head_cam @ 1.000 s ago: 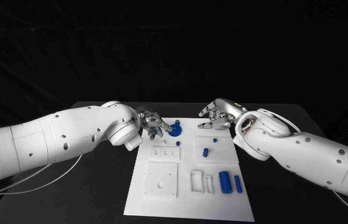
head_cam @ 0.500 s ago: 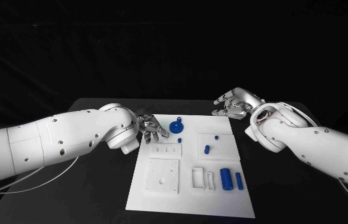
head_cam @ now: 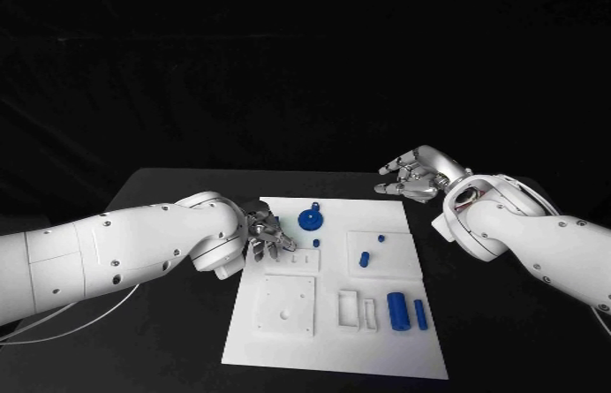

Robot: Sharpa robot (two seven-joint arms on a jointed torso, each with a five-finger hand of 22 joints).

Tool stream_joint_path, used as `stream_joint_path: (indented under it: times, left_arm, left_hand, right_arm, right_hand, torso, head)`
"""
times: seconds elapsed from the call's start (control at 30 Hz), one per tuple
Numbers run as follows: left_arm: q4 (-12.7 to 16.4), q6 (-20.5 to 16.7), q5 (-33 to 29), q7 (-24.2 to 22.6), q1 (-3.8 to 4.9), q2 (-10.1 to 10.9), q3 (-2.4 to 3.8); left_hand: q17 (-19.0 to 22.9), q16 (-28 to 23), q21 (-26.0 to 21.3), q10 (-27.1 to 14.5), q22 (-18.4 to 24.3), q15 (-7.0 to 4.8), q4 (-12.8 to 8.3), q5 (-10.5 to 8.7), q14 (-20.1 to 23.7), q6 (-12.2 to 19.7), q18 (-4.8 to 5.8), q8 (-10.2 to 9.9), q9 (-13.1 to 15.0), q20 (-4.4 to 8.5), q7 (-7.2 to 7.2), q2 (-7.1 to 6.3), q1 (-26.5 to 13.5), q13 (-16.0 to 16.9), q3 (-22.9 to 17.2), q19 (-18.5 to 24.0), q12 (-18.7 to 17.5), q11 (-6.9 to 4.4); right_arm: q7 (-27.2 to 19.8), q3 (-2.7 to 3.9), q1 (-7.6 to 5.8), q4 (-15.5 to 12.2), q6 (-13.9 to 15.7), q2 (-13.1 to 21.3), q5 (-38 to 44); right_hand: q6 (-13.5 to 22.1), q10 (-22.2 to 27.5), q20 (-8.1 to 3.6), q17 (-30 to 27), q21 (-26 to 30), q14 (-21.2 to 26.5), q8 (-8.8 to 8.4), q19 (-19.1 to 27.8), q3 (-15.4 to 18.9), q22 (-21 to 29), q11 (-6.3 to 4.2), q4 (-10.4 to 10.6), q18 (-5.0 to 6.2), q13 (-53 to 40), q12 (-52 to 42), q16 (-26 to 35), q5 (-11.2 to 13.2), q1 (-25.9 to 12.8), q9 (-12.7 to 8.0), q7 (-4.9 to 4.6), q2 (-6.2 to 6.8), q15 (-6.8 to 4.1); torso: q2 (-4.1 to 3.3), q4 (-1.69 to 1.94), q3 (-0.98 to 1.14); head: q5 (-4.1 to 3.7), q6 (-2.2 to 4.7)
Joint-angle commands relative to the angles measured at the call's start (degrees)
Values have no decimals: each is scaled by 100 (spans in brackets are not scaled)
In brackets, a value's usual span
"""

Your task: Assemble the parts on the task board

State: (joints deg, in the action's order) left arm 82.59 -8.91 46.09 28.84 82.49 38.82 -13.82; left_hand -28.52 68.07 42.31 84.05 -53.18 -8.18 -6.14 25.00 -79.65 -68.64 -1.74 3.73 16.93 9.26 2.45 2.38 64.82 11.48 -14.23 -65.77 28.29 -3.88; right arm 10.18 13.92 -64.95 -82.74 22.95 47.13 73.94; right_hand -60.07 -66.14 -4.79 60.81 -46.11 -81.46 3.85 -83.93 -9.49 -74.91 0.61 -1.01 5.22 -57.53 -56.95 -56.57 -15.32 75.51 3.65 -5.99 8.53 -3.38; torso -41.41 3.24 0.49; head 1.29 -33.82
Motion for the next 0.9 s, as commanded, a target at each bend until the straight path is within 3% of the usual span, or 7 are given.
stream_joint_path:
  times: [0.03,0.17,0.4,0.9]
  left_arm:
    - [-24,-50,264,81,-34,-47,2]
    - [-63,-34,287,87,-82,-96,2]
    - [-103,23,328,93,-132,-166,2]
    - [-95,286,377,137,-146,-186,3]
  left_hand:
    - [-15,33,-65,284,-85,-4,24,54,-30,-607,117,22,3795,-10,-429,20,27,3,-11,-62,61,-59]
    - [-38,63,-120,283,-173,-5,-2,222,-33,-636,119,26,3844,-8,-437,-4,-30,12,-48,-85,96,-63]
    - [-115,138,-287,284,-403,-3,-30,246,-36,-743,119,32,3961,-15,-465,-4,-83,25,-59,-145,207,-74]
    - [-511,253,-564,284,-772,2,-135,363,-75,-905,115,31,4112,-29,-506,28,-180,-43,-75,-248,337,-86]
  right_arm:
    - [-54,9,3,1,48,-4,-105]
    - [-36,12,3,2,39,-10,-119]
    - [-7,15,3,10,14,-19,-130]
    - [41,16,3,39,-51,-35,-134]
  right_hand:
    - [-38,13,16,-4,39,-6,-30,-182,-34,-543,-29,-9,55,14,-32,26,-38,-70,-6,-15,4,-21]
    - [-37,18,16,-5,39,-6,-30,-183,-41,-544,-29,-17,54,22,-28,27,-67,-67,-6,-16,7,-21]
    - [-32,26,16,-7,51,-4,-30,-181,-46,-542,-29,-26,55,35,-22,30,-110,-73,-6,-17,12,-21]
    - [-28,37,13,-6,56,-2,-30,-182,-93,-542,-31,-63,53,51,-24,32,-347,-85,-6,-19,22,-24]
  torso:
    - [-3,-2,8]
    - [-11,-4,3]
    - [-9,-7,6]
    - [-8,-6,6]
  head:
    - [0,-22]
    - [-8,-39]
    - [-17,-72]
    - [-25,-110]
